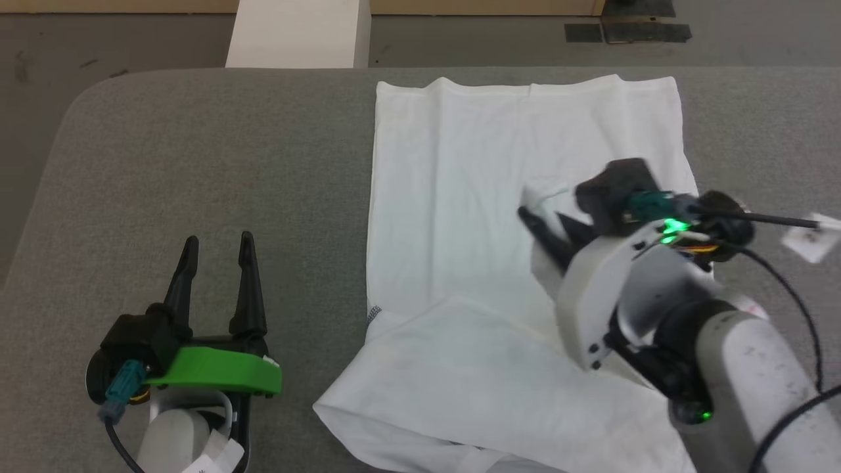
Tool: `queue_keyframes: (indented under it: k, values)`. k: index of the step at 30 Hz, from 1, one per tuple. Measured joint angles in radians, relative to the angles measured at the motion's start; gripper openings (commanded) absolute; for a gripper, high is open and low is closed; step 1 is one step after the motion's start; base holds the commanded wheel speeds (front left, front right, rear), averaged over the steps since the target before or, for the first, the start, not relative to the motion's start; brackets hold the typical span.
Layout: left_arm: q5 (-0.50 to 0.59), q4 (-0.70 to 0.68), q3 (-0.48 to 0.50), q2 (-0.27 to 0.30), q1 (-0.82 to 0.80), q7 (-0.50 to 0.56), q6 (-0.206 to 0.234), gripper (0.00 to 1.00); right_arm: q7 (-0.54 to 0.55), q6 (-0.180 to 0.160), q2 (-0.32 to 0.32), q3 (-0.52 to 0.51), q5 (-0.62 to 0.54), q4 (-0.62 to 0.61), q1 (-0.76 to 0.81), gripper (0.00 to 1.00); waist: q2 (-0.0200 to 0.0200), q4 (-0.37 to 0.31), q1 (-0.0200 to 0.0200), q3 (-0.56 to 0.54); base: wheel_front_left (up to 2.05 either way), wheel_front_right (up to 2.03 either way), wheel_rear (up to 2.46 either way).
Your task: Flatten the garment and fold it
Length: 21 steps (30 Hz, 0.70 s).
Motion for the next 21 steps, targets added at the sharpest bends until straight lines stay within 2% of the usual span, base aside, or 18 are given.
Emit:
queue_keyframes:
  k: [7, 12, 16, 17, 18, 19, 21]
  values:
    - [-0.009, 0.026, -0.008, -0.001, -0.002, 0.000, -0.006, 1.00, -0.043, 0.000, 0.040, 0.169, 0.038, 0.228, -0.034, 0.00, 0.0000, 0.034, 0.0000, 0.013, 0.00, 0.00, 0.00]
    - [-0.010, 0.028, -0.018, -0.001, -0.002, 0.000, -0.009, 1.00, -0.046, 0.000, 0.022, 0.265, 0.067, 0.384, -0.036, 0.00, -0.0001, 0.051, 0.0000, 0.021, 0.00, 0.00, 0.00]
    - [-0.012, 0.030, -0.020, -0.001, -0.002, 0.000, -0.008, 1.00, -0.035, 0.000, 0.002, 0.328, 0.101, 0.464, -0.034, 0.00, 0.0000, 0.052, 0.0001, 0.024, 0.00, 0.00, 0.00]
    - [-0.012, 0.031, -0.020, -0.001, -0.002, 0.000, -0.008, 1.00, -0.035, 0.000, -0.001, 0.334, 0.110, 0.472, -0.034, 0.24, 0.0000, 0.051, 0.0000, 0.023, 0.00, 0.00, 0.00]
    - [-0.013, 0.031, -0.021, -0.001, -0.002, 0.000, -0.008, 1.00, -0.035, 0.000, -0.005, 0.346, 0.121, 0.475, -0.034, 0.58, 0.0000, 0.049, 0.0000, 0.022, 0.00, 0.00, 0.00]
    - [-0.014, 0.032, -0.020, -0.001, -0.002, 0.000, -0.008, 1.00, -0.035, 0.000, -0.009, 0.352, 0.136, 0.476, -0.033, 1.00, 0.0000, 0.046, 0.0000, 0.021, 0.00, 0.00, 0.00]
    - [-0.015, 0.036, -0.020, -0.001, -0.001, 0.000, -0.008, 1.00, -0.047, 0.000, -0.012, 0.348, 0.160, 0.468, -0.031, 1.00, 0.0000, 0.040, 0.0000, 0.017, 0.00, 0.00, 0.00]
